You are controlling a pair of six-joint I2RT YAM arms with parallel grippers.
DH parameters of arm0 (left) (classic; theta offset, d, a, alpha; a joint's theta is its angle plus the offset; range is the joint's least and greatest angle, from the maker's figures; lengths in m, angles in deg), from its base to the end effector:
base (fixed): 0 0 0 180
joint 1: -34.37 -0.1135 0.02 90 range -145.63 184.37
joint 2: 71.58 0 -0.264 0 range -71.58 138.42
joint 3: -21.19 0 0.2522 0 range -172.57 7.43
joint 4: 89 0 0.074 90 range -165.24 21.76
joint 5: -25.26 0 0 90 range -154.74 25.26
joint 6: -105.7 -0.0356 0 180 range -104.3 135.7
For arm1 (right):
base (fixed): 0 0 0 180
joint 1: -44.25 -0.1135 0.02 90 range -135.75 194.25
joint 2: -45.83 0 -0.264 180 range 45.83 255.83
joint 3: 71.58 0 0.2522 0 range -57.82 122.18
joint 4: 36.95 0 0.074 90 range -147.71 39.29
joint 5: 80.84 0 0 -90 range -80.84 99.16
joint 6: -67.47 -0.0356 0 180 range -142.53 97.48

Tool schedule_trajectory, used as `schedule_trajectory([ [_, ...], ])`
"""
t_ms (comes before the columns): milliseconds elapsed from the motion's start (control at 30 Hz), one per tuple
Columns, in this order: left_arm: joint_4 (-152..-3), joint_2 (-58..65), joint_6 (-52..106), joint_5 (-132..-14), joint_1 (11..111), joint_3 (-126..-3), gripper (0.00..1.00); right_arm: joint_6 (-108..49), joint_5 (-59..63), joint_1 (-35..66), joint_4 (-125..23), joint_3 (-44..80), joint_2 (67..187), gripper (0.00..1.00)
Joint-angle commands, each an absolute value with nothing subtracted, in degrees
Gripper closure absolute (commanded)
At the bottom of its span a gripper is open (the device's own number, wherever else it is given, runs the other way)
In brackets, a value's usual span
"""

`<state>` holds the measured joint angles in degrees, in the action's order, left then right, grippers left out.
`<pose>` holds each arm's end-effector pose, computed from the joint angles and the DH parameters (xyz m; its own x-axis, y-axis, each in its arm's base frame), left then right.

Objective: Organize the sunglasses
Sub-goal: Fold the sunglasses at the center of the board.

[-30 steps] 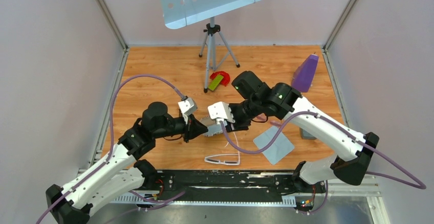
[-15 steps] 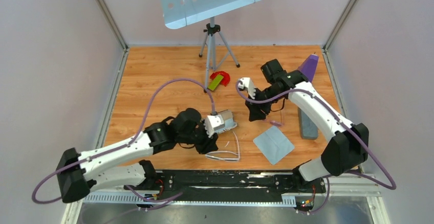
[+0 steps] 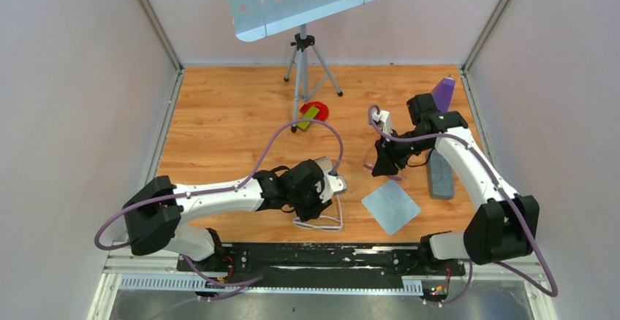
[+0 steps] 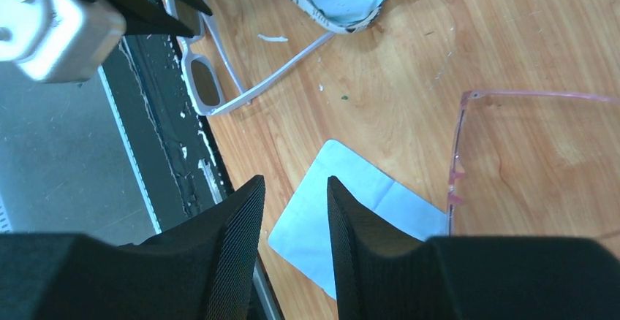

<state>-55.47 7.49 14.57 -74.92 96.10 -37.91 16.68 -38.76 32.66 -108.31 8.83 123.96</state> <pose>0.1232 -0.2424 0.1989 -0.3626 0.7152 -0.5975 0.9240 0.3595 -0.1303 0.2422 0.0766 0.2905 -0.4598 -0.5268 -0.7149 -0.8839 0.3488 0.3115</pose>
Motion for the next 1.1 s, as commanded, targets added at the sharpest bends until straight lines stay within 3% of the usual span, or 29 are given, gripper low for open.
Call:
schedule_trajectory([
  [0,-57.5,10.4,12.6,-74.1,96.5,-39.1,0.67,17.5,-40.7,33.7,-108.8,4.6,120.9,0.59],
  [233,-57.6,11.8,12.5,-75.7,96.5,-38.6,0.7,7.4,-43.9,33.5,-108.9,2.2,128.6,0.56],
  [333,-57.5,11.9,12.7,-75.5,96.5,-38.6,0.71,3.5,-42.9,31.2,-109.7,3.1,134.0,0.62],
  [433,-57.8,8.6,14.2,-73.2,96.4,-38.6,0.61,2.5,-42.0,27.4,-109.7,3.7,137.1,0.64],
  [533,-59.4,0.3,14.9,-70.6,96.5,-37.0,0.4,1.5,-40.2,22.7,-109.5,4.5,139.3,0.63],
  [600,-60.0,-5.8,16.2,-67.9,96.4,-35.4,0.35,-0.2,-36.4,20.4,-108.1,4.6,140.3,0.62],
  [767,-56.6,-17.7,37.3,-49.3,98.9,-32.5,0.51,-3.6,-27.5,17.4,-102.4,4.3,142.2,0.71],
  [867,-55.8,-21.5,44.4,-49.4,103.3,-29.1,0.62,-3.5,-24.6,15.1,-100.3,3.8,143.0,0.74],
  [967,-52.3,-17.7,44.8,-52.5,107.7,-28.5,0.76,-3.7,-23.7,13.0,-97.7,3.2,143.3,0.75],
  [1067,-51.7,-14.0,42.8,-48.6,116.5,-29.0,0.83,-4.8,-24.0,11.5,-96.4,4.1,144.8,0.76],
])
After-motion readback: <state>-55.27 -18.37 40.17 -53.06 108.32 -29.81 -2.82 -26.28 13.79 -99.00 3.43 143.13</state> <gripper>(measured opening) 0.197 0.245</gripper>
